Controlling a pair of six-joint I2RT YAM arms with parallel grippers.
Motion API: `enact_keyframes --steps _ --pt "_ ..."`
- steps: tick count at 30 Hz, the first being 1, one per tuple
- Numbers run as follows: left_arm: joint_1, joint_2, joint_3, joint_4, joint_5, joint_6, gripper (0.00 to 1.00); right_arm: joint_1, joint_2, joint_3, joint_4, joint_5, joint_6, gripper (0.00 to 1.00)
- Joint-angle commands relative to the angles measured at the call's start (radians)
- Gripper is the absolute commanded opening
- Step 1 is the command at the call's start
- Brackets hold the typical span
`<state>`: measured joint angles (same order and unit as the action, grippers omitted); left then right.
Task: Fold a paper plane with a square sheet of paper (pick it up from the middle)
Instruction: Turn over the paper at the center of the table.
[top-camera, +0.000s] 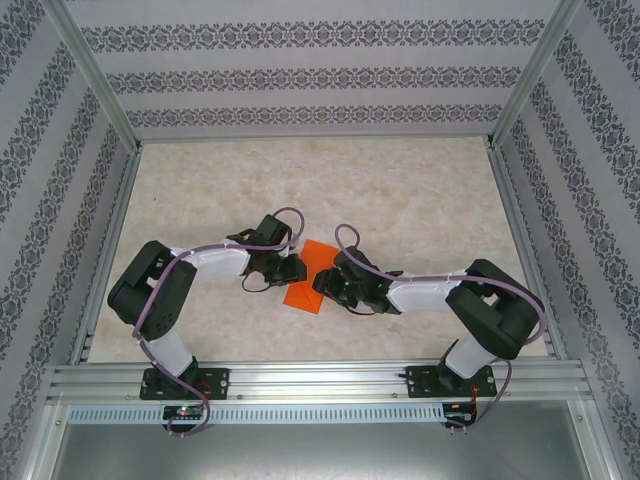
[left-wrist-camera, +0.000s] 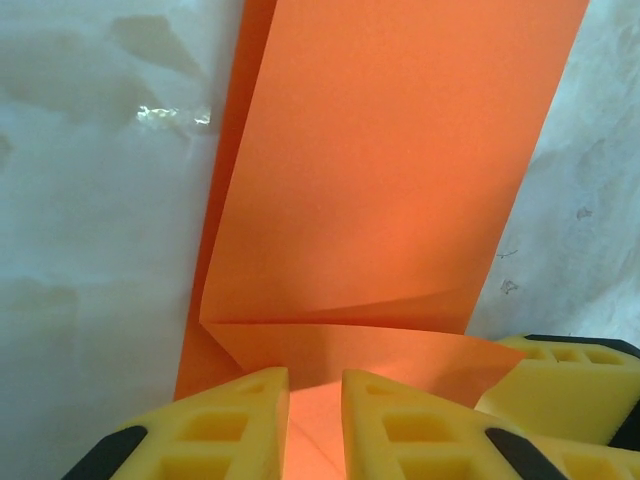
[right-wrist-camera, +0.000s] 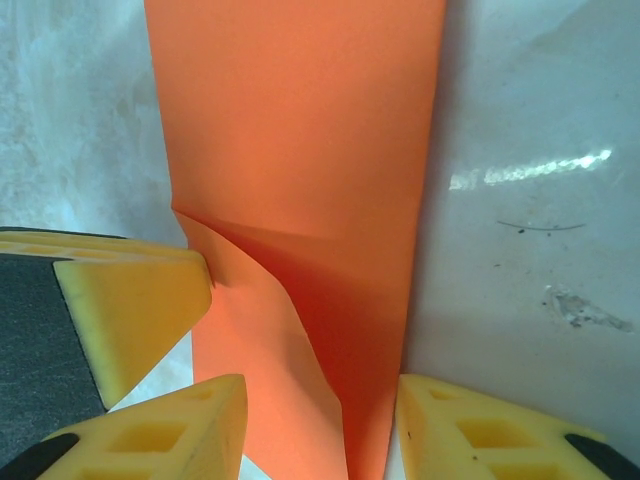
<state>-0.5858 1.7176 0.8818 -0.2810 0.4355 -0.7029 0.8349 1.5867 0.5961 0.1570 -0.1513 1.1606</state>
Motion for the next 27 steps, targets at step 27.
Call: enact_keyframes --steps 27 --pt "-0.007 0.001 0.011 -0.024 -0.035 0.016 0.23 -0.01 0.062 -0.063 0.293 -0.036 -0.039 0.33"
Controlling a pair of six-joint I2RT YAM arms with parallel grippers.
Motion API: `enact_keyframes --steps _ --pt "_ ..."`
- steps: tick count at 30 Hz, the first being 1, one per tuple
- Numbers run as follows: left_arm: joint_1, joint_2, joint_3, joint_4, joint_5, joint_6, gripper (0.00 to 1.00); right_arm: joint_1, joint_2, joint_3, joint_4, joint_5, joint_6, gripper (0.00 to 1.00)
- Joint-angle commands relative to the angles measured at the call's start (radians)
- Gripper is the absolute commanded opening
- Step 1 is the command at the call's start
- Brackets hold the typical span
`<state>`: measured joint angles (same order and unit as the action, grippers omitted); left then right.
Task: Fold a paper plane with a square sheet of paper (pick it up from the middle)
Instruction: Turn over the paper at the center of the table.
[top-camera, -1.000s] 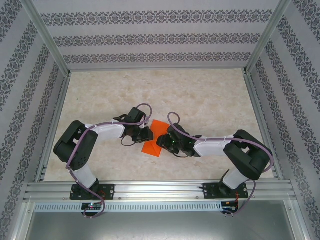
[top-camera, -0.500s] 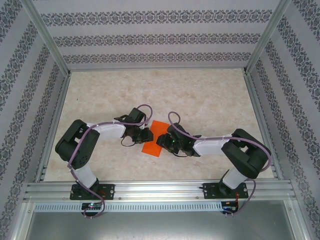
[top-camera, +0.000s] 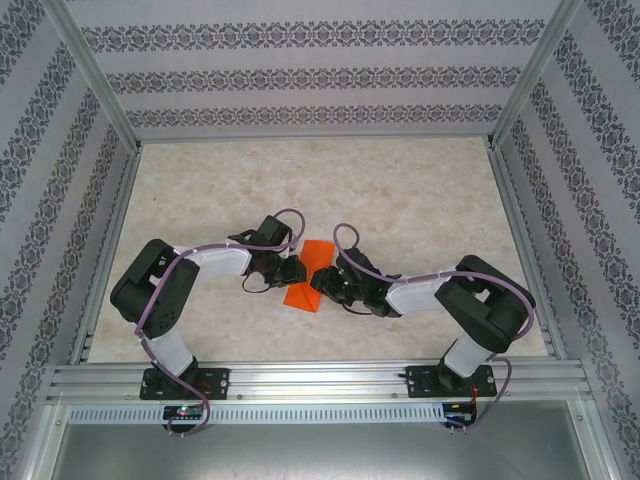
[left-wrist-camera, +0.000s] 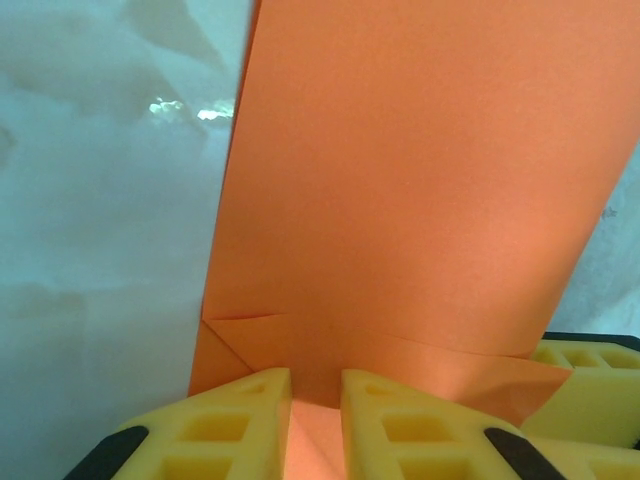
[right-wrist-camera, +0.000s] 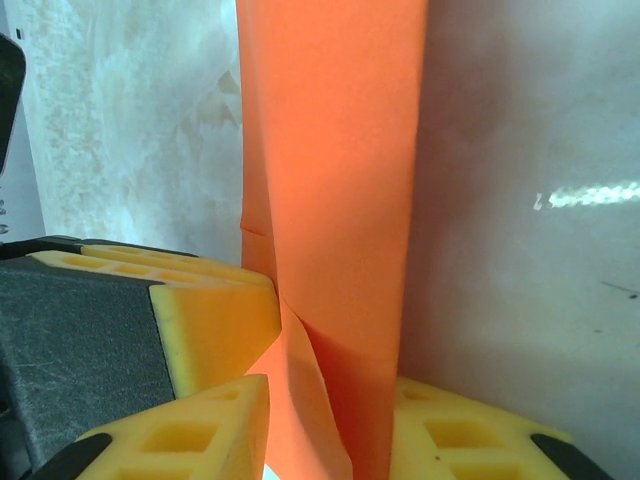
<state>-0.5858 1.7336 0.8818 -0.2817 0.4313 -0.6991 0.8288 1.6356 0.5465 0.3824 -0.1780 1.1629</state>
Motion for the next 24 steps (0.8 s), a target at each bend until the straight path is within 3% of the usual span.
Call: enact_keyframes --steps 1,7,24 --pt "-0.007 -0.02 0.012 -0.026 -0.034 0.012 0.23 -0.005 0.013 -0.015 0.069 -0.012 -0.046 0.33" --pt "-0.006 -0.051 0.014 -0.036 -0.057 0.015 0.24 -0.005 0.01 -0.01 0.07 -0.021 -0.069 0.37" --pt "-0.005 -0.059 0.015 -0.045 -0.062 0.016 0.24 -0.007 0.051 0.011 0.092 -0.041 -0.07 0.21"
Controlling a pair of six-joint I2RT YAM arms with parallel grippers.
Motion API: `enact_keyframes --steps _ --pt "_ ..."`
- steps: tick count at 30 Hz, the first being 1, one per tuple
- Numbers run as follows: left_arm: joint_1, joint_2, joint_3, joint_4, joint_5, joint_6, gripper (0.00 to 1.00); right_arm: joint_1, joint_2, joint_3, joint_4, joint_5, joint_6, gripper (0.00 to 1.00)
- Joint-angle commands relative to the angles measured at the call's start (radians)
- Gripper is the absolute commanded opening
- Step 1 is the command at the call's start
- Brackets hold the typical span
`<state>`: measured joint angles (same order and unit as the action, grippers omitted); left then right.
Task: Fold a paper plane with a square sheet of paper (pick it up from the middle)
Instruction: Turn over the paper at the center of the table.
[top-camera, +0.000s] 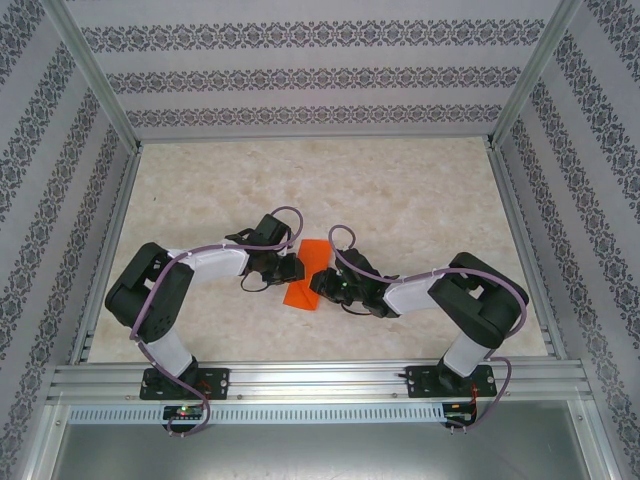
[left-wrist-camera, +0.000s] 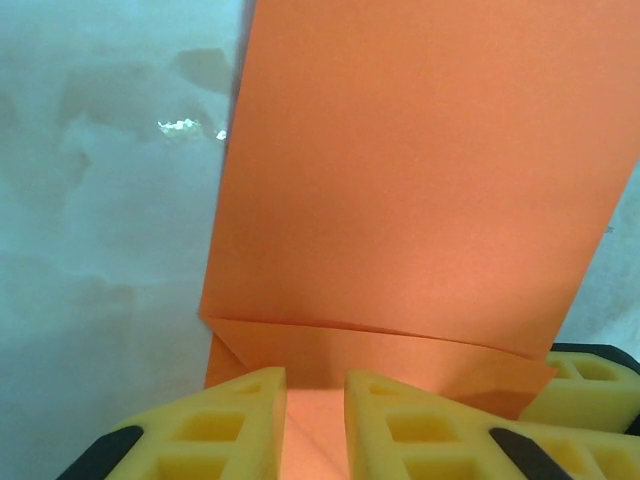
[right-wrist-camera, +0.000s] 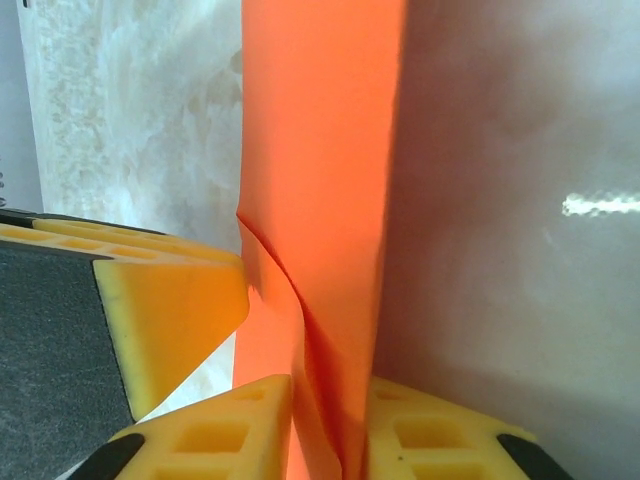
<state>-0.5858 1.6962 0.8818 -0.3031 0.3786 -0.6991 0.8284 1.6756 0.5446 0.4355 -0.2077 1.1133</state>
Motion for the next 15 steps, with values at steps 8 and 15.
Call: enact_keyframes --steps 8,15 --pt "-0.006 -0.122 0.021 -0.062 -0.053 0.007 0.25 -0.006 -0.053 0.057 -0.092 -0.012 -0.067 0.11" --pt "0.004 -0.273 0.014 -0.133 -0.166 -0.001 0.28 -0.006 -0.178 0.131 -0.343 0.029 -0.168 0.02"
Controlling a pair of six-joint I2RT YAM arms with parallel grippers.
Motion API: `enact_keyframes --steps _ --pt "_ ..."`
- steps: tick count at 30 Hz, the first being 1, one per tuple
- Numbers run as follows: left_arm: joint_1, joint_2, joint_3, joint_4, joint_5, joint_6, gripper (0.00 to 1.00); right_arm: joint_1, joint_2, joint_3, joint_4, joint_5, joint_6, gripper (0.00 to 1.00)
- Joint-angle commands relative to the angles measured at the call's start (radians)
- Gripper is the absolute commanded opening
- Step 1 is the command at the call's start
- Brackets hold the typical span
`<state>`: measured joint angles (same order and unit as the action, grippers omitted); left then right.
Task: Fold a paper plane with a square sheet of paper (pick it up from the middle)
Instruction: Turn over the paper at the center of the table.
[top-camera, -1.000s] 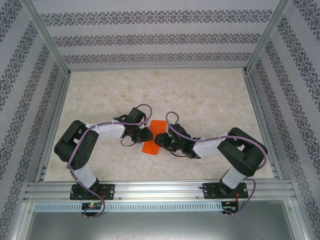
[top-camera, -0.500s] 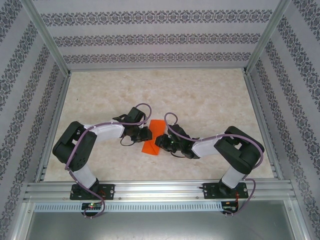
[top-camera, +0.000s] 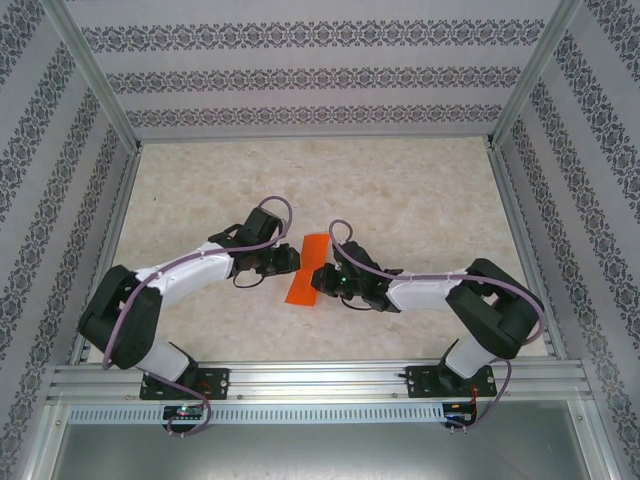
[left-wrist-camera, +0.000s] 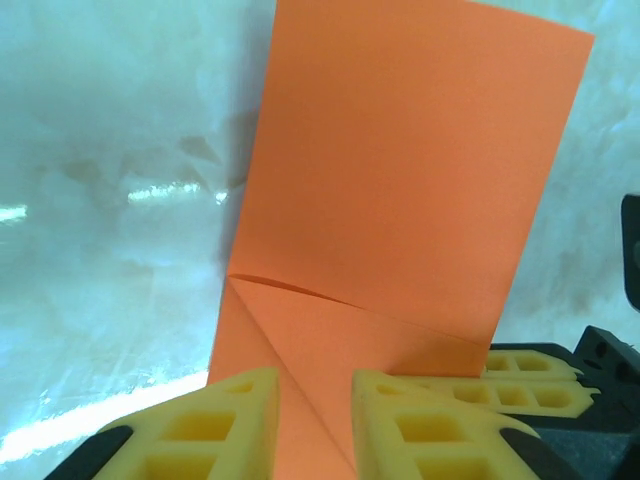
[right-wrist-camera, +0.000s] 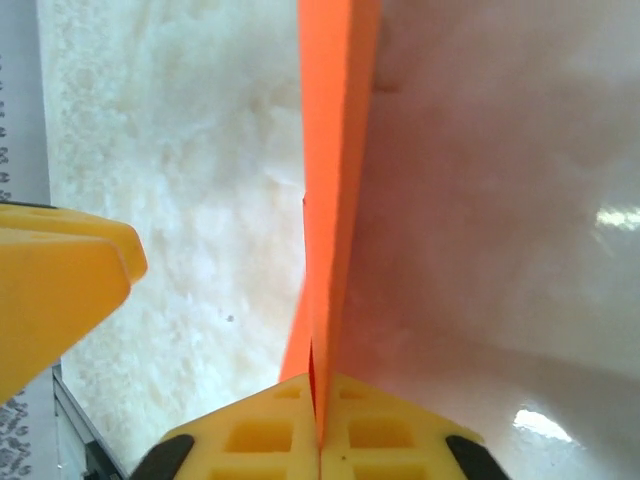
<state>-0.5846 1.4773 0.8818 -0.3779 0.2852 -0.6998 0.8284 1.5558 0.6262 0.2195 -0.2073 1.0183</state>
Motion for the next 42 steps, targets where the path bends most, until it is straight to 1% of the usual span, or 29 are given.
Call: enact_keyframes --steps 1,3,5,7,10,13,15,17,19,20,22,24,28,31,34,37,38,40,41,42 --pt "0.005 -0.078 0.01 -0.067 -0.089 -0.002 0.29 -0.006 -0.081 0.067 -0.181 0.038 -0.091 0.03" --pt "0.008 -0.122 0.001 -0.082 -0.12 -0.004 0.3 -0.005 -0.124 0.107 -0.299 0.072 -0.13 0.03" --pt "0.012 -0.165 -0.005 -0.102 -0.153 -0.005 0.3 -0.003 -0.176 0.171 -0.472 0.136 -0.183 0.02" --pt "0.013 -0.205 -0.012 -0.121 -0.193 -0.01 0.31 0.003 -0.22 0.242 -0.67 0.227 -0.233 0.01" --pt "0.015 -0.269 -0.031 -0.141 -0.258 -0.024 0.32 0.011 -0.267 0.361 -0.967 0.395 -0.284 0.0" --pt "0.018 -0.327 -0.054 -0.147 -0.309 -0.042 0.33 0.017 -0.271 0.484 -1.222 0.537 -0.31 0.0" --pt "0.02 -0.351 -0.066 -0.152 -0.337 -0.052 0.34 0.025 -0.238 0.572 -1.382 0.628 -0.311 0.0" --pt "0.021 -0.376 -0.073 -0.165 -0.369 -0.069 0.35 0.042 -0.157 0.684 -1.581 0.721 -0.287 0.0" --pt "0.022 -0.4 -0.084 -0.169 -0.397 -0.083 0.35 0.064 -0.045 0.775 -1.725 0.774 -0.259 0.0" --pt "0.023 -0.413 -0.088 -0.174 -0.413 -0.093 0.35 0.076 0.012 0.812 -1.769 0.778 -0.253 0.0" --pt "0.024 -0.44 -0.096 -0.182 -0.442 -0.107 0.35 0.099 0.115 0.872 -1.811 0.772 -0.233 0.0" --pt "0.024 -0.474 -0.103 -0.206 -0.487 -0.126 0.35 0.13 0.197 0.928 -1.796 0.762 -0.229 0.0" --pt "0.027 -0.577 -0.13 -0.247 -0.576 -0.166 0.36 0.157 0.365 1.023 -1.708 0.652 -0.265 0.01" --pt "0.029 -0.678 -0.168 -0.258 -0.627 -0.185 0.4 0.164 0.487 1.1 -1.652 0.568 -0.272 0.02" --pt "0.032 -0.766 -0.199 -0.27 -0.651 -0.181 0.41 0.178 0.592 1.192 -1.615 0.505 -0.277 0.05" --pt "0.034 -0.806 -0.207 -0.291 -0.649 -0.17 0.42 0.191 0.675 1.276 -1.587 0.435 -0.287 0.07" --pt "0.033 -0.81 -0.208 -0.298 -0.646 -0.166 0.42 0.196 0.701 1.307 -1.583 0.414 -0.291 0.09" --pt "0.034 -0.81 -0.208 -0.314 -0.638 -0.164 0.43 0.204 0.726 1.343 -1.562 0.383 -0.29 0.17" --pt "0.034 -0.81 -0.207 -0.32 -0.633 -0.161 0.43 0.206 0.728 1.343 -1.527 0.343 -0.296 0.22" --pt "0.033 -0.812 -0.21 -0.321 -0.625 -0.159 0.43 0.209 0.722 1.337 -1.489 0.313 -0.298 0.24"
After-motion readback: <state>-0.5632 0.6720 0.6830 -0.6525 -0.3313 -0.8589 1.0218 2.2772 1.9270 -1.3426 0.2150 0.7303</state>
